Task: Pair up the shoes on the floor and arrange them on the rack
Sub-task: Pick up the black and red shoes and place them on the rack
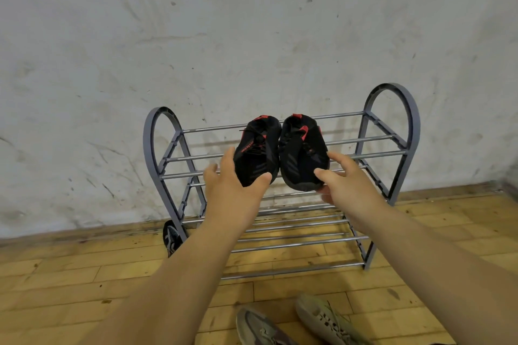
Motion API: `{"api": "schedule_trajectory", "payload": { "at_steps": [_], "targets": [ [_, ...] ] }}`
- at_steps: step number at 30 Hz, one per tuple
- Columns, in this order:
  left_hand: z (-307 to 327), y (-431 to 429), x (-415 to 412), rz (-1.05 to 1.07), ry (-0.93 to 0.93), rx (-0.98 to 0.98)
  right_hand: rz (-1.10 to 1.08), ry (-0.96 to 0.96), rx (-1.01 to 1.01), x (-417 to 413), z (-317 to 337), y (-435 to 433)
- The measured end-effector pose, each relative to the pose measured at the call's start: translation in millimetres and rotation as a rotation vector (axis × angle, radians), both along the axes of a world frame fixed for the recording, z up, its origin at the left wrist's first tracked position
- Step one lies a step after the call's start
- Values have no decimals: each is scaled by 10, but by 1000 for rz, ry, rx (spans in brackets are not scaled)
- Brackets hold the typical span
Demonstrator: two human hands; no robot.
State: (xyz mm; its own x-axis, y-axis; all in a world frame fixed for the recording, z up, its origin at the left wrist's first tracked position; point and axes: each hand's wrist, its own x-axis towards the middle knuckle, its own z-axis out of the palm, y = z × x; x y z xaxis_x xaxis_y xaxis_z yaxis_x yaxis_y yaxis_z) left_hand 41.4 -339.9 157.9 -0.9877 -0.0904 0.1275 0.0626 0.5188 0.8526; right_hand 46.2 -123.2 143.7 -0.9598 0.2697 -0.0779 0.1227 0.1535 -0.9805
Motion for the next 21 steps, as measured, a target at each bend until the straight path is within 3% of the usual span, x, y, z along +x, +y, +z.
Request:
{"api": "schedule_trajectory", "payload": {
  "at_steps": [2,5,11,21],
  "targets": [
    [25,25,66,-24,143,-197,17,2,-114,-15,5,-30],
    [-1,36,78,-68,179,-298,1,40,-237,-39,15,-59],
    [-60,-35,-33,-123,64,-211,-39,76,-265,57,104,-28],
    [-25,-40,20,-135,95,-178,-63,174,-257,323,290,236]
  ]
}}
